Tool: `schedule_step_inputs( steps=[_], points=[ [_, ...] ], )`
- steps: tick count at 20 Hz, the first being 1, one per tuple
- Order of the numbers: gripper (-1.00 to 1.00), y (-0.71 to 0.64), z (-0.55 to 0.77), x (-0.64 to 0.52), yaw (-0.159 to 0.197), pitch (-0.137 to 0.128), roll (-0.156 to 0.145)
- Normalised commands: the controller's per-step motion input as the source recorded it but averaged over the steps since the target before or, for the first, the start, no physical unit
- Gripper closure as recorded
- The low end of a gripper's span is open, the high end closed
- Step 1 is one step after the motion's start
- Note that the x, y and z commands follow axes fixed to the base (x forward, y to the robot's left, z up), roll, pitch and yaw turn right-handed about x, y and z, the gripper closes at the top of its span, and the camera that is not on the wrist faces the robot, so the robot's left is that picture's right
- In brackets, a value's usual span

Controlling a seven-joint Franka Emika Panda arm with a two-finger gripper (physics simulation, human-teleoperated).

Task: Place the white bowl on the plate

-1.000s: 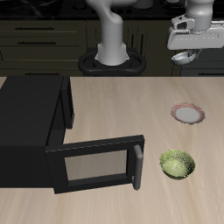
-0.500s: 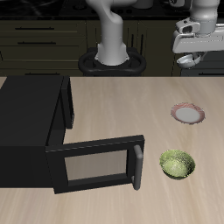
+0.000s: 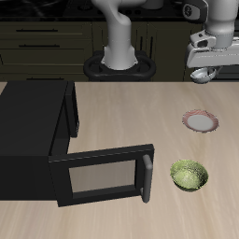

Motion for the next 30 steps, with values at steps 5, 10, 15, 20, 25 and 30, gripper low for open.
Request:
schedule_step_inputs(
  steps=[5,10,15,20,25,30],
  points=[
    [1.00,-0.01,-0.28,0.08,0.002,0.028,-0.024],
    [1.00,0.00,-0.18,0.09,0.010,0.000,-0.017],
    [1.00,0.16,-0.38,0.06,0.021,0.030,0.012],
    [1.00,0.06,-0.42,0.10,-0.001,0.081,0.009],
    [1.00,0.09,-0.24,-0.02,0.022,0.033,0.023],
    [1.00,-0.06,-0.33,0.09,0.030,0.020,-0.031]
  ],
)
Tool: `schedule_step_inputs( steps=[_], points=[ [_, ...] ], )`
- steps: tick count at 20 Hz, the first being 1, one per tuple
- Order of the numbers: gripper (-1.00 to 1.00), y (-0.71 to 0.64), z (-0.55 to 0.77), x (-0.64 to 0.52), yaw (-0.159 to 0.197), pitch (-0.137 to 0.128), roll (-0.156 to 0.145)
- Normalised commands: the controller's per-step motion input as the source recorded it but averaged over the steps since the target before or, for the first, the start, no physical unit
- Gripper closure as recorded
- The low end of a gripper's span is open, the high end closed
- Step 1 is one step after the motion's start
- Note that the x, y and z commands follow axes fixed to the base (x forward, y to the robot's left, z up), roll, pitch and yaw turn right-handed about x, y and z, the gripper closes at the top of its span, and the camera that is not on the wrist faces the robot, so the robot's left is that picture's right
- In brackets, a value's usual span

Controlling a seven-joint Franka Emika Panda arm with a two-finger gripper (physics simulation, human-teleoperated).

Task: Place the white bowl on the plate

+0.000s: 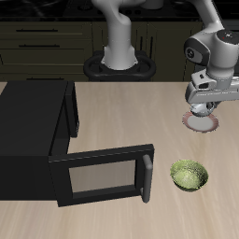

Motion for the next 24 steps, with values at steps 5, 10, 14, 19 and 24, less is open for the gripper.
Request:
schedule_step_inputs(
  steps=[5,10,14,19,24],
  points=[
    [1.00,-0.06,-0.24,0.17,0.023,0.023,-0.036],
    [1.00,0.00,-0.20,0.07,0.009,0.023,-0.028],
    [-1.00,0.12,-0.12,-0.13,0.007,0.042,0.044],
    [-1.00,0.19,-0.02,-0.20,-0.025,0.040,0.067],
    [-1.00,0.06,0.15,-0.11,-0.013,-0.007,0.023]
  ],
)
